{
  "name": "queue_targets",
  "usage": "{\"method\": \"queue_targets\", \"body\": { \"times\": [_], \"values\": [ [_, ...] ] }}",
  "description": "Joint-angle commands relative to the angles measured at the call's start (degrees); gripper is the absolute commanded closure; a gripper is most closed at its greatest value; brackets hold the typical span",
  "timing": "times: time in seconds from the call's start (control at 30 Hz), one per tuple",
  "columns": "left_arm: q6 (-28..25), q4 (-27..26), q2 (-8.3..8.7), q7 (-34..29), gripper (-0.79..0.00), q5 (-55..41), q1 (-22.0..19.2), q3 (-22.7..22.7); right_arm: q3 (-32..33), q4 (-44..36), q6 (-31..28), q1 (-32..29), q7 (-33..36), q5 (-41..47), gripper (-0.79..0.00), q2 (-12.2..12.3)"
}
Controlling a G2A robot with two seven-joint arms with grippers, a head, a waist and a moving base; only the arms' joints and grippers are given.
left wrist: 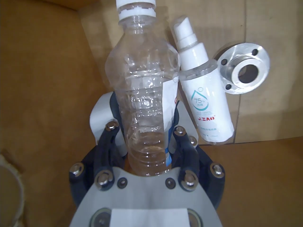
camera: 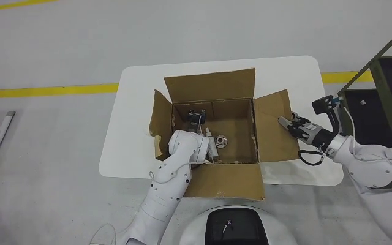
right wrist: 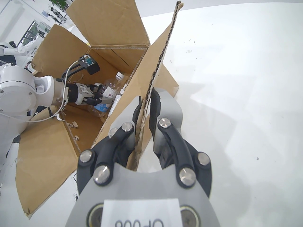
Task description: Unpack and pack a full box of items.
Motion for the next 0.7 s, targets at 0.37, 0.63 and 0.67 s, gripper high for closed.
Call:
{"method": "queue_targets", "body": {
  "times": [0.37, 0.63, 0.67],
  "values": [
    [-0.74, -13.84, 0.45, -3.64, 0.0, -2.4, 1.32, -6.05, 2.29, 1.81, -0.72, 1.69, 0.36, 1.06, 0.0, 0.24],
    [2.73, -20.42, 0.46, -3.3, 0.0, -0.46, 0.72, -9.17, 4.83, 2.67, -1.2, 1.9, 0.85, 1.16, 0.0, 0.59],
    [2.78, -21.07, 0.45, -3.36, 0.0, -0.43, 0.62, -9.48, 5.02, 2.65, -1.17, 1.85, 0.92, 1.19, -0.006, 0.62]
  ]
}}
